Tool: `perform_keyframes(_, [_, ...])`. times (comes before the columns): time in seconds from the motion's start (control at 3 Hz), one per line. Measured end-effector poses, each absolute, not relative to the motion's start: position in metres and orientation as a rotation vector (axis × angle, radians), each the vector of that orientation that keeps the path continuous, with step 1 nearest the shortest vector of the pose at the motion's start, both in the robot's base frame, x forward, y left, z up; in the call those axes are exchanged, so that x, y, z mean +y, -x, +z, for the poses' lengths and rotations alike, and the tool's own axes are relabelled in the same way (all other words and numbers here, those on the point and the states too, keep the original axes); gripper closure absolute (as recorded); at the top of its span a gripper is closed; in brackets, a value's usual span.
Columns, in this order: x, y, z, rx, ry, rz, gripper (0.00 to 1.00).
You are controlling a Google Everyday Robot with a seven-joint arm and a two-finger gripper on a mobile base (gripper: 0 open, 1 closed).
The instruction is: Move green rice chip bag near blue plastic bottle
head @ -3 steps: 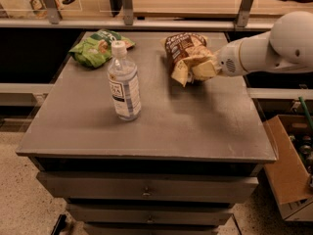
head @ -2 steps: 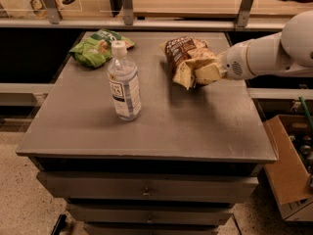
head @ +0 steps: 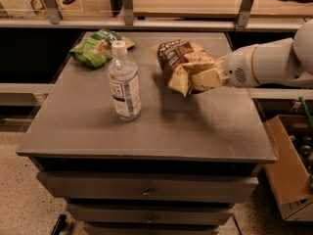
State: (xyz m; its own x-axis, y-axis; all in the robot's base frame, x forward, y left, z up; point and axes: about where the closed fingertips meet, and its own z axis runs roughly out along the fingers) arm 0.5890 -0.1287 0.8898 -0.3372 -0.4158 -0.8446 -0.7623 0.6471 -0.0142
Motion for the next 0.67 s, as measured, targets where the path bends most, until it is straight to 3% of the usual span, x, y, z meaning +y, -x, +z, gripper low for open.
perform_keyframes(0.67, [-0.082, -0.556, 0.900, 1.925, 0.942, 0.633, 1.00])
